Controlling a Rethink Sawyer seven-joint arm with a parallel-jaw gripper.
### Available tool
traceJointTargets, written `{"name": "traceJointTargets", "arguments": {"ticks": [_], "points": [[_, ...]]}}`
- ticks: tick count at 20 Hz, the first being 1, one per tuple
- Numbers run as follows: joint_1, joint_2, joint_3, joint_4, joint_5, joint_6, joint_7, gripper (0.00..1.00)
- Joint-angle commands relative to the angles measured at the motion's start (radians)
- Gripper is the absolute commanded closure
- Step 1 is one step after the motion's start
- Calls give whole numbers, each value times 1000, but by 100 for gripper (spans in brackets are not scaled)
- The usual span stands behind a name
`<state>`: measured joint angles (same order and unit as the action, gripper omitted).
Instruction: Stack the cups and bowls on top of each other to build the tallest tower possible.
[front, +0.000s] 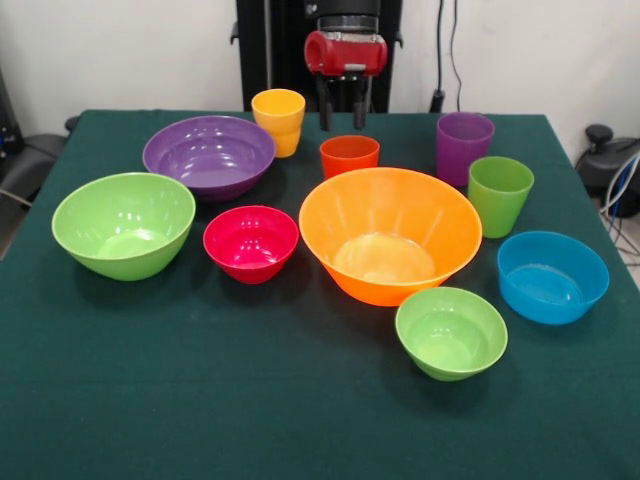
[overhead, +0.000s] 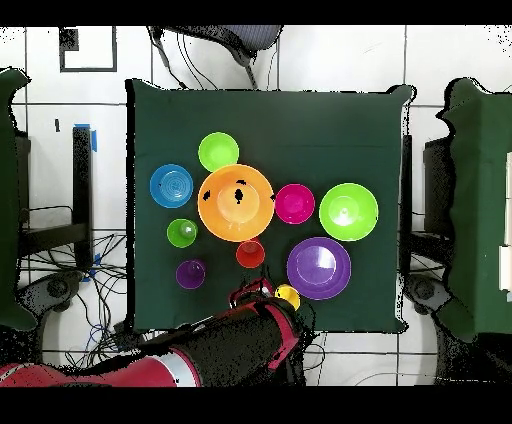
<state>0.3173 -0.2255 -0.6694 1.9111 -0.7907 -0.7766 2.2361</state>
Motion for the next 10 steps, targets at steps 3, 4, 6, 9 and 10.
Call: {"name": "traceJointTargets", "arguments": {"ticks": [3, 4, 6, 9, 10], "points": [[-25, -48, 67, -39, -238, 103, 50, 0], [-29, -50, 70, -37, -239, 101, 52, 0], [-36, -49, 80, -36, -240, 100, 53, 0], [-43, -57, 100, -31, -255, 97, 66, 0], [-47, -70, 107, -26, -257, 87, 75, 0]]}}
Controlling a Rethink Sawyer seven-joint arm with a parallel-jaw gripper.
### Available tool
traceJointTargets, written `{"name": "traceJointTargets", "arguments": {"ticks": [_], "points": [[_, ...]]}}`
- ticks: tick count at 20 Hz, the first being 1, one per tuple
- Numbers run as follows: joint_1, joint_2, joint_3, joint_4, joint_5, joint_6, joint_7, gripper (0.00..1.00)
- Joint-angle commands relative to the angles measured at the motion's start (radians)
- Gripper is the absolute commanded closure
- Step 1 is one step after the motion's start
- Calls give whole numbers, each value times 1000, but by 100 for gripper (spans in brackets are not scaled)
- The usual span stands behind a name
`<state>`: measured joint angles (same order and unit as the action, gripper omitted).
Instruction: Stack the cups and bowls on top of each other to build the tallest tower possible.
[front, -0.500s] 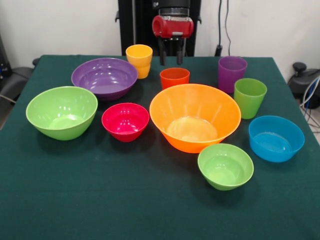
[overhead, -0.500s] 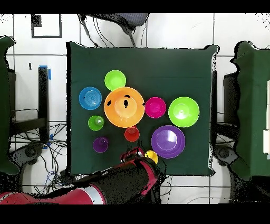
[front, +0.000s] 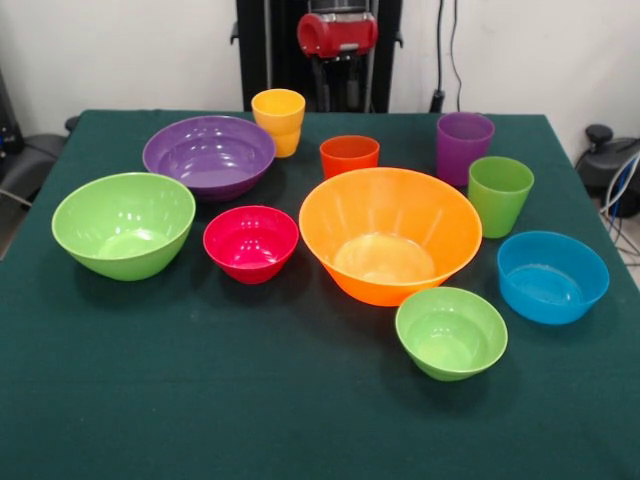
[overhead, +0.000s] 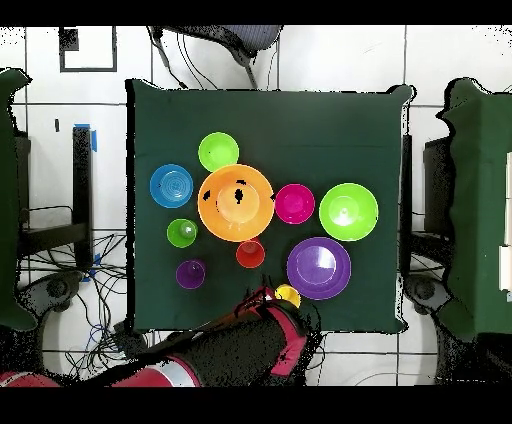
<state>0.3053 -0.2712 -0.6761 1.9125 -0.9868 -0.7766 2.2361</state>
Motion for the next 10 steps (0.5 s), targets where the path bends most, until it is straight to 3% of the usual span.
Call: {"name": "traceJointTargets", "arguments": {"ticks": [1, 5, 10], "points": [[-38, -30, 116, -26, -64, 86, 77, 0], [-49, -62, 128, -18, -66, 62, 78, 0], [-71, -52, 119, -7, 6, 4, -20, 0]]}}
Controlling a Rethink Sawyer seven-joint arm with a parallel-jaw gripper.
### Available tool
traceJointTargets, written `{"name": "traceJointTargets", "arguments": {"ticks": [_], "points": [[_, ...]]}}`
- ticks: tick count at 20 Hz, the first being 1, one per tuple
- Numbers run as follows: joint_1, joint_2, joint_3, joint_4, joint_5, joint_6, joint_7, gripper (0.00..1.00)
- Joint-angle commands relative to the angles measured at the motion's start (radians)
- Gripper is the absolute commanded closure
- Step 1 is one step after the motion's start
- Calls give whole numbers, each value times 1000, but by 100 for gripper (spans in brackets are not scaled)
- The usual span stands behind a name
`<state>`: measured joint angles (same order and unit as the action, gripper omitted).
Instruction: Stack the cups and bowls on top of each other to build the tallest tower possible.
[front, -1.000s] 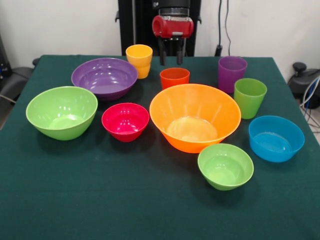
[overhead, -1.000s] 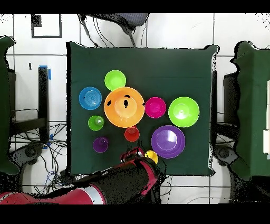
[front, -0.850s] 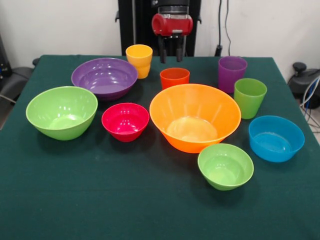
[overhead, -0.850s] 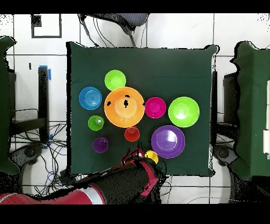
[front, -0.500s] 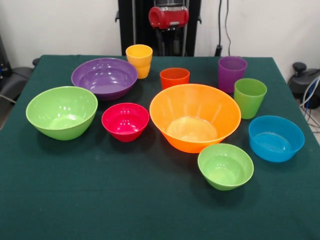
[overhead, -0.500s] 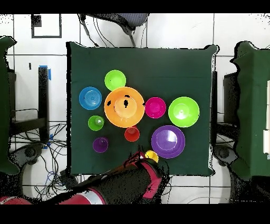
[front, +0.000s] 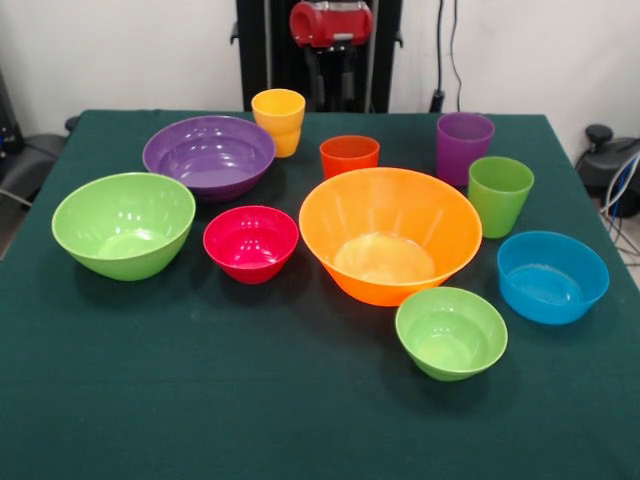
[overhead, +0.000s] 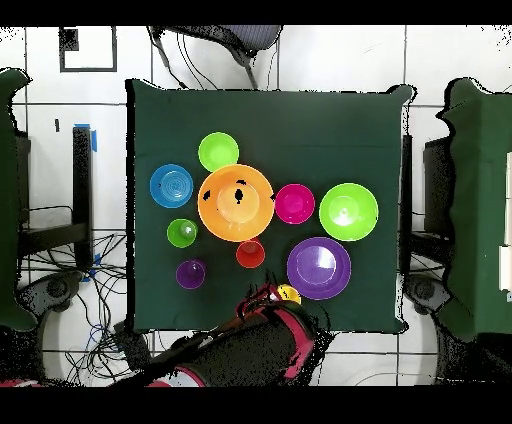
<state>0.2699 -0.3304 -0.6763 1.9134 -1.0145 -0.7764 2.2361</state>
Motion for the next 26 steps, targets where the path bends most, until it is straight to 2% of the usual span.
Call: {"name": "traceJointTargets", "arguments": {"ticks": [1, 2, 4, 9, 10, 13, 15, 24, 26], "points": [[-40, 13, 119, -7, 42, -2, -33, 0], [-44, 21, 122, -7, 52, -9, -45, 0], [-39, 75, 137, -9, 118, -30, -88, 0], [-24, 82, 155, -20, 123, -14, -61, 0], [-27, 113, 154, -20, 153, -37, -86, 0], [-18, 146, 160, -27, 175, -39, -90, 0], [-16, 160, 175, -36, 155, -25, -71, 0], [-36, 131, 236, -42, 31, -4, 32, 0], [-43, 135, 249, -42, 23, -11, 37, 0]]}}
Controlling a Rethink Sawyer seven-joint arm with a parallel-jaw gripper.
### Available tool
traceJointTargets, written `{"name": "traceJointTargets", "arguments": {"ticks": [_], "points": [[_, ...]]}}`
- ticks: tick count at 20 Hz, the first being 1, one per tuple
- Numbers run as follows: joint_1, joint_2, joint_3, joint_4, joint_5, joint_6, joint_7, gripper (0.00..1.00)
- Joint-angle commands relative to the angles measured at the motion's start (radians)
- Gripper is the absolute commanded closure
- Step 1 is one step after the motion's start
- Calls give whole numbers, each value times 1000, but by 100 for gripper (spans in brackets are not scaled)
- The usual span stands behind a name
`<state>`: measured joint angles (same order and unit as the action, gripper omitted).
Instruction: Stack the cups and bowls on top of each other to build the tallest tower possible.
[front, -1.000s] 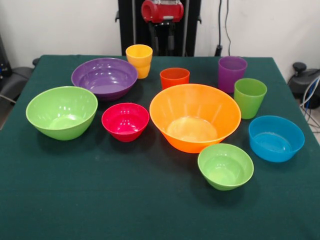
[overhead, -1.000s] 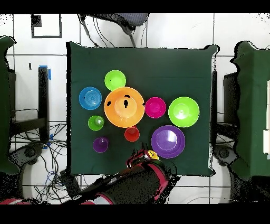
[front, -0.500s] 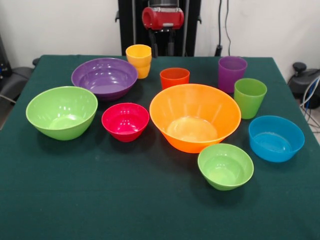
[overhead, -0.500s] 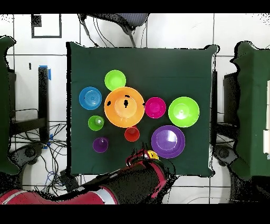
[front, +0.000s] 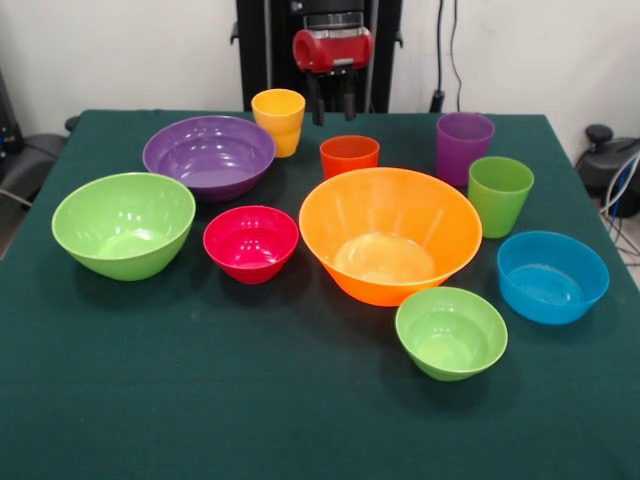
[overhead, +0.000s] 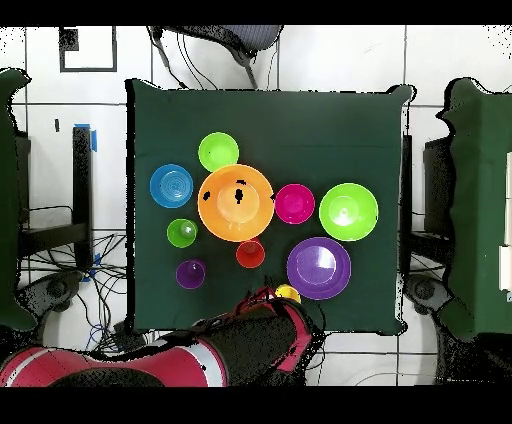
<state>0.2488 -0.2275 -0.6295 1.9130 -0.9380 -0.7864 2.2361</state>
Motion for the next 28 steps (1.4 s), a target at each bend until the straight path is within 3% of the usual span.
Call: {"name": "traceJointTargets", "arguments": {"ticks": [1, 6, 16, 28], "points": [[-25, 33, 208, -42, -59, -3, 38, 0], [-44, 41, 233, -28, -47, -71, 1, 0], [-77, 35, 207, 12, 47, -276, -126, 0], [-49, 48, 130, 13, 116, -324, -170, 0]]}}
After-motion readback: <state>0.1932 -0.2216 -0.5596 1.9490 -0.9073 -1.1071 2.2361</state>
